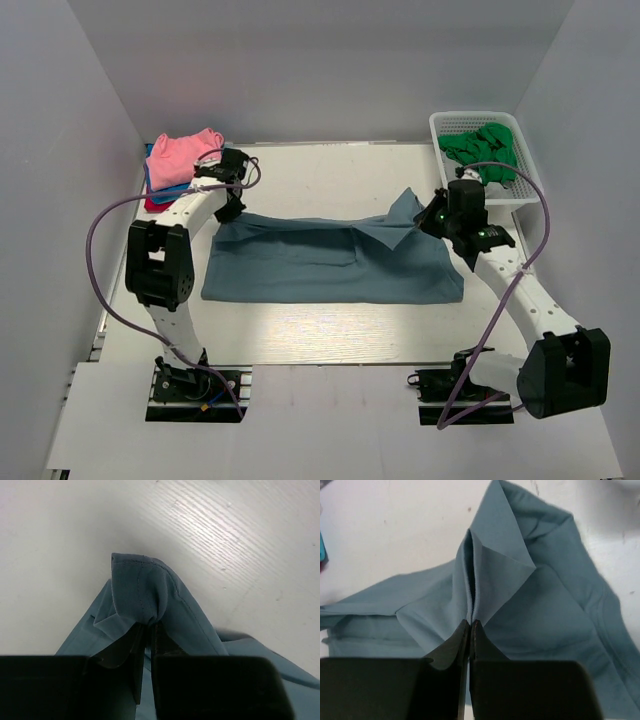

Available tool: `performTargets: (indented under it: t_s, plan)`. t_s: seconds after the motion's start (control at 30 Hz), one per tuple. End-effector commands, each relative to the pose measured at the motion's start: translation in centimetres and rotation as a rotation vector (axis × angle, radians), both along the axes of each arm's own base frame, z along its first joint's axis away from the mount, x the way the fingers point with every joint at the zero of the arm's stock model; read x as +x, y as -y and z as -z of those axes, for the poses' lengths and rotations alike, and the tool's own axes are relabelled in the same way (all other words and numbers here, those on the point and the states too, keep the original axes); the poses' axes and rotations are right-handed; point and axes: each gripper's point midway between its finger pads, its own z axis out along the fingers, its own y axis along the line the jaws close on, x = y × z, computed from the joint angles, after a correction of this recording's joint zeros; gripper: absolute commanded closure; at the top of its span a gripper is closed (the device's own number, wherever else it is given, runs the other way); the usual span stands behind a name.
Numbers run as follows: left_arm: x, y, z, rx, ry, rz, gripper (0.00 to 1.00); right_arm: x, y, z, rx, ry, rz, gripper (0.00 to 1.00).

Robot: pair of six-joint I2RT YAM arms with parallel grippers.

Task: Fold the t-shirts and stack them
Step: Fold the other side of the tshirt into a rectangle

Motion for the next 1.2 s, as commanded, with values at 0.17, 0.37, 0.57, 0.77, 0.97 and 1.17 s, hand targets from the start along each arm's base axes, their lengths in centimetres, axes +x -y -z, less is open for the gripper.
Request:
performTargets:
  t_s: [0.17, 0.37, 0.57, 0.77, 0.97, 1.17]
  plan:
    - [1.5, -2.3, -4.8, 0.083, 0.206, -0.088, 0.97, -3.5, -1.2, 2.3, 0.035, -0.122, -0.064, 1.0]
    - [3.9, -1.2, -6.1, 0.049, 0.292, -0.019, 0.97, -2.4, -0.9, 1.5, 0.021, -0.082, -0.051, 1.0]
    - [2.6, -2.4, -5.2, 0.107, 0.247, -0.053, 0.94, -1.8, -1.4, 1.0, 0.041, -0.059, -0.063, 1.0]
    - [-0.7, -3.7, -2.3, 0.122, 0.185, -0.18, 0.91, -3.4, -1.8, 3.1, 0.057, -0.147, -0.083, 1.0]
    - [-3.1, -3.3, -0.3, 0.046, 0.189, -0.233, 0.9, -4.6, -1.7, 4.5, 0.058, -0.215, -0.085, 1.0]
    - [-4.2, -2.7, 0.8, -0.012, 0.194, -0.243, 0.77, -6.0, -1.7, 6.8, 0.026, -0.298, -0.121, 1.0]
